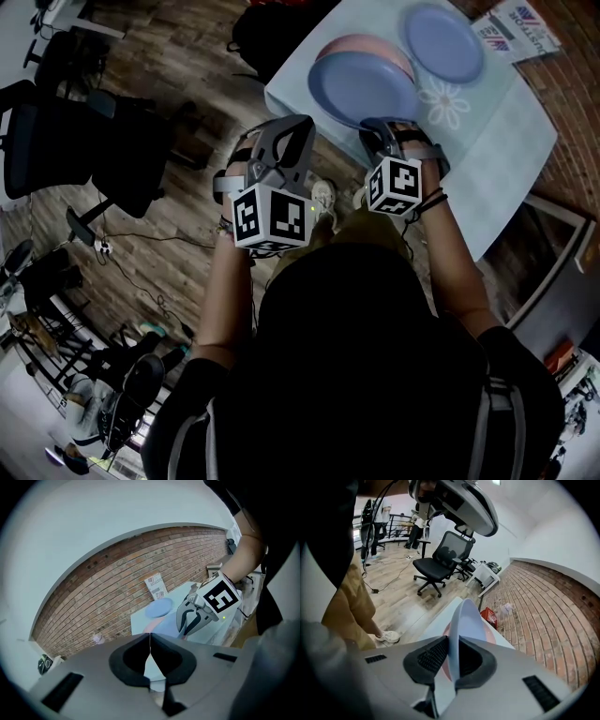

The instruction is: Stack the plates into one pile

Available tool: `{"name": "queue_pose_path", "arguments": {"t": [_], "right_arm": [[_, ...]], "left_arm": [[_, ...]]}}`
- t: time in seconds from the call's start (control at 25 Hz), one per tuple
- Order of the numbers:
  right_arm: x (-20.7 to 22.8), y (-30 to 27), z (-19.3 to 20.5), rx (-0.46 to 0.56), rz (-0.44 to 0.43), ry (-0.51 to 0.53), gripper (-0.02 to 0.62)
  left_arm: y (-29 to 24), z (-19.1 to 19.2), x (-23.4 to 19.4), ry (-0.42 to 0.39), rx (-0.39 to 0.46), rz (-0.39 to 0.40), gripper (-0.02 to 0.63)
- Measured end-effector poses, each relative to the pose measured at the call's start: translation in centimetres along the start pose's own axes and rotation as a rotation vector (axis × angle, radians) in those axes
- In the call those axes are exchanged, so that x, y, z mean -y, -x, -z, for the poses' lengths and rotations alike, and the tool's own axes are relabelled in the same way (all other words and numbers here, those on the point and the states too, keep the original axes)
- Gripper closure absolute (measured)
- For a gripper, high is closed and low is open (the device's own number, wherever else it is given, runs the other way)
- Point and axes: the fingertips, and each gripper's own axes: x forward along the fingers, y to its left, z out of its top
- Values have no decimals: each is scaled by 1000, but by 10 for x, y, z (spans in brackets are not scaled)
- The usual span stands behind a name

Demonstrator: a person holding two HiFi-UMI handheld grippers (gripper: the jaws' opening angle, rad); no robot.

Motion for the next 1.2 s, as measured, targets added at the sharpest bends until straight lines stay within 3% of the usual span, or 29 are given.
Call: {"name": "queue_pose_path", "arguments": {"t": [0.64,1.0,1.2], "right_arm": [[-29,-44,20,-29,-211,-22,537],[-22,-46,14,7,-235,-71,537],[-12,-44,17,-1,-198,-87,534]], "left_arm": [[-28,0,-15,50,-31,-24,583],[-37,-3,-18,65,-34,-22,583],[-40,-7,-19,63,-26,-19,583]]}}
